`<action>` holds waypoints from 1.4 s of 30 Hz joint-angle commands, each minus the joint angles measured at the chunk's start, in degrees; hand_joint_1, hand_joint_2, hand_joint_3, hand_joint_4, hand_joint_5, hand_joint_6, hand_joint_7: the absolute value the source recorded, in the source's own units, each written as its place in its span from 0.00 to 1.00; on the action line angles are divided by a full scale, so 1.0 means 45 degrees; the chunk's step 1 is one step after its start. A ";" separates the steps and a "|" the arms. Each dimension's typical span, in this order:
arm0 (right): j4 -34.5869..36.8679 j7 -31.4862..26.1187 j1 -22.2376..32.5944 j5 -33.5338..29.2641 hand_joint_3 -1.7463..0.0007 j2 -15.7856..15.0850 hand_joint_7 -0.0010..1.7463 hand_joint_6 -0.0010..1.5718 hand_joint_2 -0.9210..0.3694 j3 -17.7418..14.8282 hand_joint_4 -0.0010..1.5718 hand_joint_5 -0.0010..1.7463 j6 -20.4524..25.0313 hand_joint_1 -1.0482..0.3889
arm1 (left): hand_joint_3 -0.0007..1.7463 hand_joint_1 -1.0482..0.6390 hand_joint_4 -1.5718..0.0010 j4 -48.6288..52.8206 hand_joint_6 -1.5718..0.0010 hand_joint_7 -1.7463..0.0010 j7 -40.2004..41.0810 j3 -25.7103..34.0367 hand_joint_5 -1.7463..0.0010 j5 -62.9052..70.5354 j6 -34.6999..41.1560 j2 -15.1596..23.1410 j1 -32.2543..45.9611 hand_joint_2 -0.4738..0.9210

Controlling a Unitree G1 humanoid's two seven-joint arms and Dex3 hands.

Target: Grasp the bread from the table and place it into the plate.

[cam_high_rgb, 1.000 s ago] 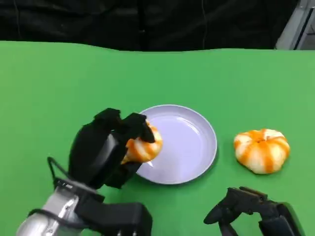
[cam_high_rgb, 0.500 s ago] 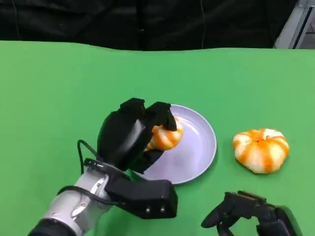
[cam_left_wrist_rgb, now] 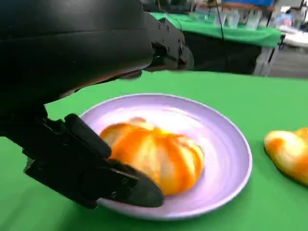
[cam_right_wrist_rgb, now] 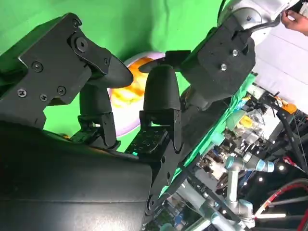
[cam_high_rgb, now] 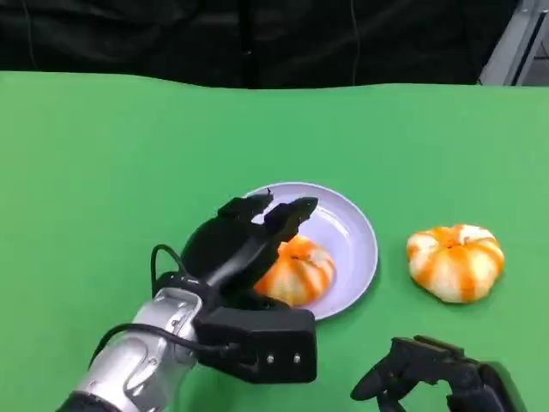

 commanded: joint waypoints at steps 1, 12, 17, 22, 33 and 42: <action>-0.0092 -0.0158 0.0015 0.0001 0.30 -0.0027 0.58 0.55 0.45 0.0023 0.53 0.77 0.0074 0.66 | 0.23 0.13 1.00 -0.0847 1.00 1.00 -0.0731 0.0165 1.00 -0.0274 0.0150 0.0643 0.0435 1.00; -0.0094 -0.0252 -0.0052 -0.0122 0.30 -0.0009 0.58 0.56 0.46 0.0091 0.53 0.77 0.0145 0.65 | 0.26 0.14 1.00 -0.3806 1.00 1.00 -0.1297 0.1283 1.00 -0.1108 -0.0589 0.2289 0.2305 1.00; -0.0074 -0.0334 -0.0090 -0.0146 0.29 -0.0063 0.58 0.56 0.47 0.0093 0.53 0.76 0.0171 0.65 | 0.23 0.22 0.93 -0.4849 0.90 0.96 -0.0637 0.2739 0.96 -0.2991 -0.2663 0.2913 0.4108 1.00; 0.0025 -0.0339 -0.0185 -0.0085 0.30 -0.0156 0.58 0.56 0.46 0.0030 0.53 0.76 0.0147 0.65 | 0.16 0.35 0.78 -0.4061 0.67 0.90 0.0742 0.3860 0.62 -0.4576 -0.5616 0.2441 0.5441 1.00; 0.0128 -0.0330 -0.0270 -0.0020 0.32 -0.0222 0.58 0.55 0.44 -0.0003 0.53 0.77 0.0118 0.65 | 0.30 0.56 0.56 -0.2847 0.44 0.77 0.0425 0.4960 0.42 -0.6901 -0.8750 0.1778 0.6545 0.90; 0.0146 -0.0158 -0.0069 0.0670 0.31 -0.0624 0.58 0.55 0.45 -0.0266 0.52 0.77 -0.0402 0.68 | 0.81 0.70 0.42 -0.4339 0.39 0.27 -0.1207 0.5230 0.09 -0.9831 -0.8209 0.1488 0.9016 0.60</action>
